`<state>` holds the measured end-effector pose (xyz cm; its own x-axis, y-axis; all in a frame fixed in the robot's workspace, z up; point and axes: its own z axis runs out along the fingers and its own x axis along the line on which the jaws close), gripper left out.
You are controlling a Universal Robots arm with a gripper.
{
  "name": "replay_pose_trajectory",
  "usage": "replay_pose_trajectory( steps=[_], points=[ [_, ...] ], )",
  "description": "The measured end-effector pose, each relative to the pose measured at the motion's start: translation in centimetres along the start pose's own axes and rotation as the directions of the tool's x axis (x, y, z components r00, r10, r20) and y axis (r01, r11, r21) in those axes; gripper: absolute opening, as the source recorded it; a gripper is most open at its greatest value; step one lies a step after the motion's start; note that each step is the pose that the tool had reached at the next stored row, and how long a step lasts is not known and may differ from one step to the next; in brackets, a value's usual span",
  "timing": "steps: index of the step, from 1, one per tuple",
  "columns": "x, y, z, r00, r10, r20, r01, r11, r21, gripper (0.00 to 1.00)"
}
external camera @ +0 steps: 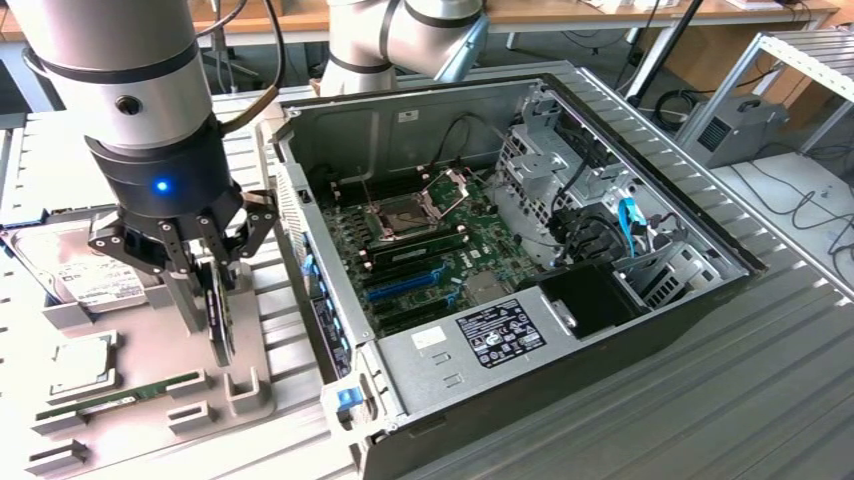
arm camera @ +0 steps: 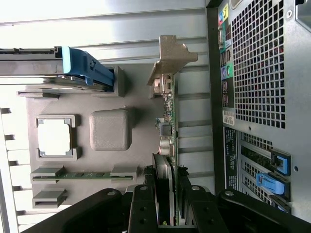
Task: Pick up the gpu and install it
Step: 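Pick up the gpu and move the gpu toward the slot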
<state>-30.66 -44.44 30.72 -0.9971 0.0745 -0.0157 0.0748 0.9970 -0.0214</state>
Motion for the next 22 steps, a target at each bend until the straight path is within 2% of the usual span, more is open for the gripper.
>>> replay_pose_trajectory(
  steps=[22],
  points=[
    [0.00,-0.01,-0.49,1.0000,0.000,-0.0001,0.000,1.0000,0.0000,0.29]
  ],
)
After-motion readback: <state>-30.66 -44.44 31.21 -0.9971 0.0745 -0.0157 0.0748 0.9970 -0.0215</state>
